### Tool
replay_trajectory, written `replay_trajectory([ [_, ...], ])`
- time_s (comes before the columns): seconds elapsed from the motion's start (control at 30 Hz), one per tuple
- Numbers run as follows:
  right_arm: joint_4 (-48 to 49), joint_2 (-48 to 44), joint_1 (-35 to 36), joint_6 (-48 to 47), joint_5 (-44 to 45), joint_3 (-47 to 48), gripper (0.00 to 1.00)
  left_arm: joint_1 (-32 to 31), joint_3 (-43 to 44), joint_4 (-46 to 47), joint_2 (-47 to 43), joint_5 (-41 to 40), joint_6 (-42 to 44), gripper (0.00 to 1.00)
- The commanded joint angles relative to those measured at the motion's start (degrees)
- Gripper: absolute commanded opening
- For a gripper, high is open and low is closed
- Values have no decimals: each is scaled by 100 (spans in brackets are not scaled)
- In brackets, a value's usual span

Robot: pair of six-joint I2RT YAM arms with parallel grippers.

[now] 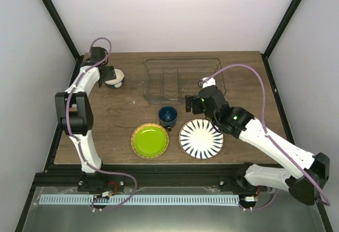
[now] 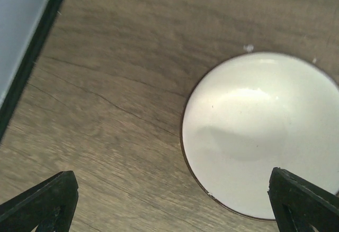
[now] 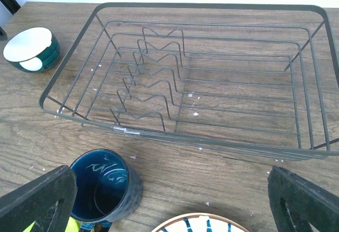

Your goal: Load the mixed dishes into the dish rack

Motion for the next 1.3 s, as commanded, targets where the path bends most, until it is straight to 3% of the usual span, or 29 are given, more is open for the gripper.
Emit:
replay_trajectory([
  [0.0, -64, -123, 8, -4, 198, -82, 100, 30, 391, -474, 414, 349, 99, 100],
  [0.73, -33, 280, 8, -207, 239, 34, 100, 367, 645, -494, 1742, 1188, 230, 96],
  [0.83, -27, 304, 7, -219, 261, 35, 100, 367, 588, -447, 1786, 1316, 228, 86],
  [1.03, -40, 313, 7, -243, 260, 18, 100, 375, 511, -346, 1787, 1503, 211, 53],
  [1.27, -37, 320, 7, -255, 294, 8, 100, 375, 550, -304, 1609, 1581, 204, 35],
])
